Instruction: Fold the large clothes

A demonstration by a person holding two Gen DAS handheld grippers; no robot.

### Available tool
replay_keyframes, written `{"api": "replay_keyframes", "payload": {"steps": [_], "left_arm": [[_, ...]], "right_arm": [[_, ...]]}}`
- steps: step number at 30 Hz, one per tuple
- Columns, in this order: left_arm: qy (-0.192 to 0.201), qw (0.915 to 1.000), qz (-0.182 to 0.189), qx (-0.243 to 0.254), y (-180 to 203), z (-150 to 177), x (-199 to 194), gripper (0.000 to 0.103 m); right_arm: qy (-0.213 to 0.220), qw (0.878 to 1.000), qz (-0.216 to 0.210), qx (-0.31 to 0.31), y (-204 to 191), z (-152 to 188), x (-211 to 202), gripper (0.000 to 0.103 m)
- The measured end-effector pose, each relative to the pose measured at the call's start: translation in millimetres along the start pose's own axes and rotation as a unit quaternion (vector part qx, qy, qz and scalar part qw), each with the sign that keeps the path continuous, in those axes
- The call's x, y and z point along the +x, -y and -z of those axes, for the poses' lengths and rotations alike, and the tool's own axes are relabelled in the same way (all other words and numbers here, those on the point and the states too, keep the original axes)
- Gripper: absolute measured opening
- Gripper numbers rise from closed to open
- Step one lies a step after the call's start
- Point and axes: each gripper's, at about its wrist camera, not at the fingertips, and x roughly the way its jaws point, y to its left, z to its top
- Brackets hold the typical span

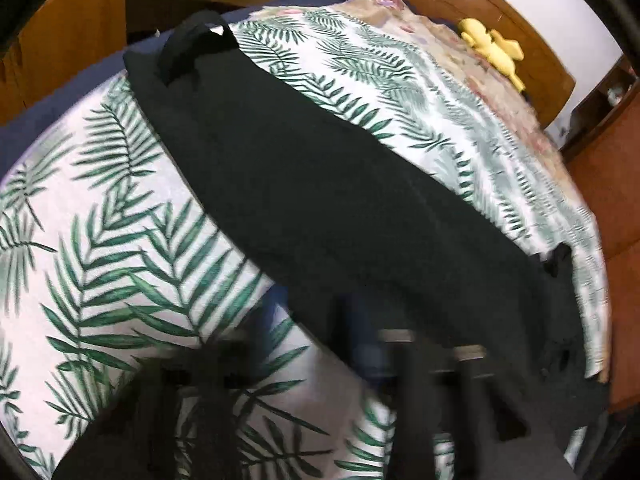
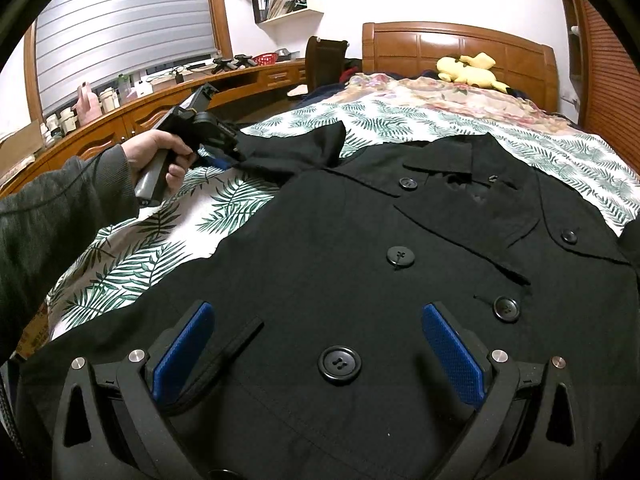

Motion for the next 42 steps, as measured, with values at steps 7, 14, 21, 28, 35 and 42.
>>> {"api": "replay_keyframes", "payload": {"steps": [7, 14, 21, 28, 35, 42], "left_arm": [[0.063, 0.9961, 0.0, 0.061, 48.2, 8.8, -60.0, 0.002], [0.104, 0.9786, 0.03, 0.175, 133.3, 55.6, -131.2, 0.002], [0.104, 0.9604, 0.074, 0.248, 174.8, 121.4, -170.7, 0.002], [0.12, 0.9483, 0.067, 0.286, 173.3, 141.4, -193.7, 0.037], [0.154, 0.9535, 0.028, 0.258, 138.3, 117.8, -190.2, 0.063], [0.124, 0.9674, -0.031, 0.218, 87.1, 97.1, -131.7, 0.063]], "right_arm": [[0.007, 1.0, 0.0, 0.003, 1.0, 2.3, -1.1, 0.103], [0.012, 1.0, -0.002, 0.01, 3.2, 2.2, -3.5, 0.103], [0.019, 1.0, -0.001, 0.011, 8.8, 0.7, -15.6, 0.103], [0.019, 0.999, 0.009, 0.024, 13.4, 1.7, -13.6, 0.103], [0.012, 1.0, 0.006, 0.024, 6.5, -1.7, -3.8, 0.103], [0.0, 1.0, 0.007, 0.026, 6.2, -2.1, 5.9, 0.103]]}}
